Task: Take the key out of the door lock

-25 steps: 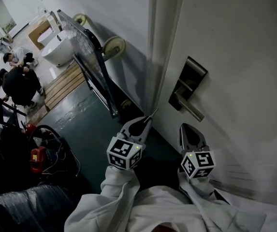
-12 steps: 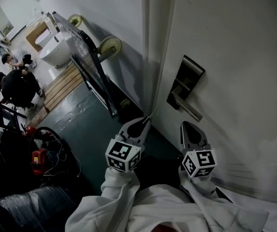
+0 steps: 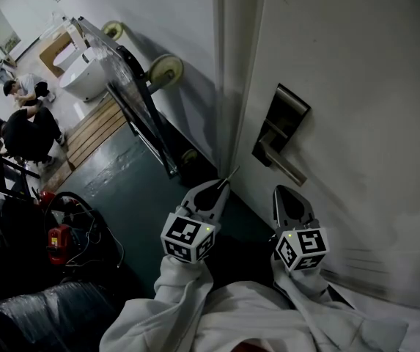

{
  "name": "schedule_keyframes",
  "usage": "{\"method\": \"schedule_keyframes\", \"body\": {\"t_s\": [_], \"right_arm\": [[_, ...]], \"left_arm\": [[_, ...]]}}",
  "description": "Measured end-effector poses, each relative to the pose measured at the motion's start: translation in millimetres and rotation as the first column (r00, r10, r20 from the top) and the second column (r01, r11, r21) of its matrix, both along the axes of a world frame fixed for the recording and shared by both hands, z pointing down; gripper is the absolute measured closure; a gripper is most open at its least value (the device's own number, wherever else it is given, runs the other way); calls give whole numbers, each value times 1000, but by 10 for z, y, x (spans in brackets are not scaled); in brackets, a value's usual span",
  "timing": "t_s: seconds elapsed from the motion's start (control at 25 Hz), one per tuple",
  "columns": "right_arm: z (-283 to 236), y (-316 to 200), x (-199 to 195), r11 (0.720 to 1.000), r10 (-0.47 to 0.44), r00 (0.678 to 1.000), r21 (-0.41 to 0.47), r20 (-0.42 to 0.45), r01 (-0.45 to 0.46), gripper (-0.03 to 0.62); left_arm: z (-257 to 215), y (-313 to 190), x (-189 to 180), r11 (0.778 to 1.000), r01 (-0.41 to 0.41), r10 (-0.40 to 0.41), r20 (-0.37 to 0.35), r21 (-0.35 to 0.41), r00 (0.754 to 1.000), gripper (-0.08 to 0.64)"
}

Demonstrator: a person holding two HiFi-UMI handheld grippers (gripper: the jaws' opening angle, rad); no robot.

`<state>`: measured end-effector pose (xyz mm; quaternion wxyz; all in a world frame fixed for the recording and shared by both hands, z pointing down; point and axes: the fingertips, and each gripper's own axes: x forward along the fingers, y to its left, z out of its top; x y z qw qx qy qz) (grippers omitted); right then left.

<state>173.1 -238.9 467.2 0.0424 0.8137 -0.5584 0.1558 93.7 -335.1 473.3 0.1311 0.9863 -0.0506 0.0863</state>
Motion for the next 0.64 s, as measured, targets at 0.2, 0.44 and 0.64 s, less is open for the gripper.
{"method": "schedule_keyframes", "body": {"t_s": [0.2,0.44,0.64], "right_arm": [[6,3,-20,1000,2,1000,-1,-2,-2,541],[5,-5,-43,1000,7,1000,-2,-6,-7,541],[0,-35,-88,1000,3,1000,-1,-4,-3,541]], "left_arm": [[-5,9,19,1000,4,-4,-6,8,1000,534],[-3,13,20,1000,-4,4,-12,5,1000,534],[-29,-7,-4,1000,0,0,-20,7,1000,534]]}}
